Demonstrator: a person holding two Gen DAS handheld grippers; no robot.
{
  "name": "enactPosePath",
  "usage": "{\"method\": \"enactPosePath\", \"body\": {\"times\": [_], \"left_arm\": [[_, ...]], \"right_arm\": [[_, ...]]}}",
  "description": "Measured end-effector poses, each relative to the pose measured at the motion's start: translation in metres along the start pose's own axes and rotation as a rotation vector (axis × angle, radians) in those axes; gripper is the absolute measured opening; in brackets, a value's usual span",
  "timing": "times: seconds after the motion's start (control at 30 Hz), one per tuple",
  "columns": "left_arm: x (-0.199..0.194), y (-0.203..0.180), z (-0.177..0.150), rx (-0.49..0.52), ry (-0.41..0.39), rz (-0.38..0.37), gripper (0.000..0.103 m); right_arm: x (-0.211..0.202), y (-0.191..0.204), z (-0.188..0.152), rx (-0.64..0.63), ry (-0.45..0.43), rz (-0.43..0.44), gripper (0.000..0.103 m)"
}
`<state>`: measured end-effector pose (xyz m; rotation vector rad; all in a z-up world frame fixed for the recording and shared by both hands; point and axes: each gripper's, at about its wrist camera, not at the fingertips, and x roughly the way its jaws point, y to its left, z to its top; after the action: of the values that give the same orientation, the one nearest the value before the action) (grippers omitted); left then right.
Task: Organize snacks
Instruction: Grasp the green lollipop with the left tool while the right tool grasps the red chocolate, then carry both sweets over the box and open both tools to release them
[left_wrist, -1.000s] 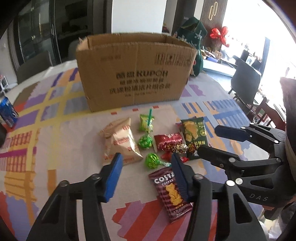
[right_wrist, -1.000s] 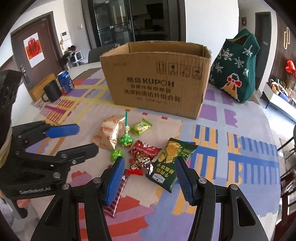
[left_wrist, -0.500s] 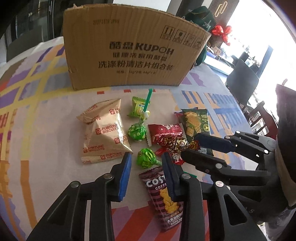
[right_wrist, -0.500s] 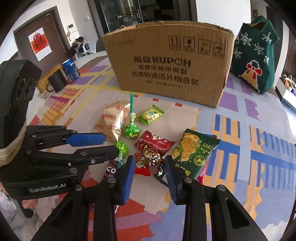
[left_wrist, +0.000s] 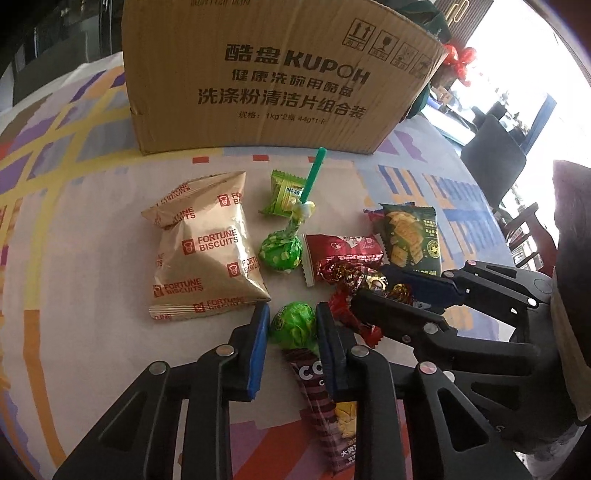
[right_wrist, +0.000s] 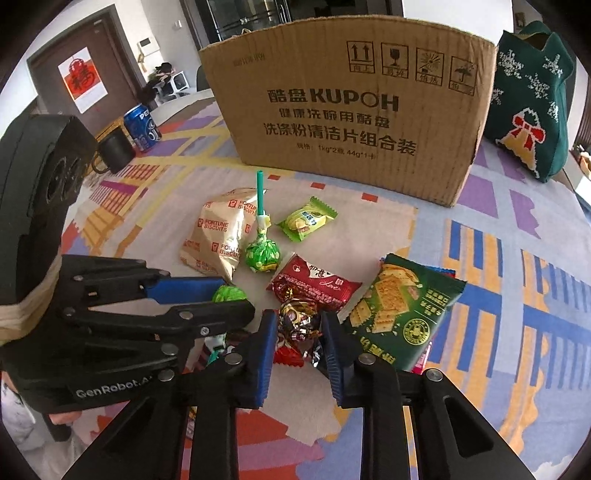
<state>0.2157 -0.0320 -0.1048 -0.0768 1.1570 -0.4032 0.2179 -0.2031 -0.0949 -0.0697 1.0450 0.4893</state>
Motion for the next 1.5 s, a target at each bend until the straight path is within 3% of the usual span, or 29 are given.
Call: {"method": "enactPosePath", "body": {"times": [0.4, 0.83, 1.5], "left_arm": [[-0.020, -0.008, -0.003, 0.031, -0.057, 0.039, 0.026], [-0.066, -0.023, 0.008, 0.072, -0.196, 0.079, 0.026], [-0.126, -0.025, 0.067, 0.097, -0.410, 0.135, 0.026]], "right_arm": [[-0.009, 0.002, -0.006, 0.025, -0.020, -0.012, 0.022], [-0.054, 0.009, 0.002, 0.034, -0.137, -0.028, 0.023], [-0.103, 0.014, 0.057, 0.025, -0.335, -0.067, 0.023]]}}
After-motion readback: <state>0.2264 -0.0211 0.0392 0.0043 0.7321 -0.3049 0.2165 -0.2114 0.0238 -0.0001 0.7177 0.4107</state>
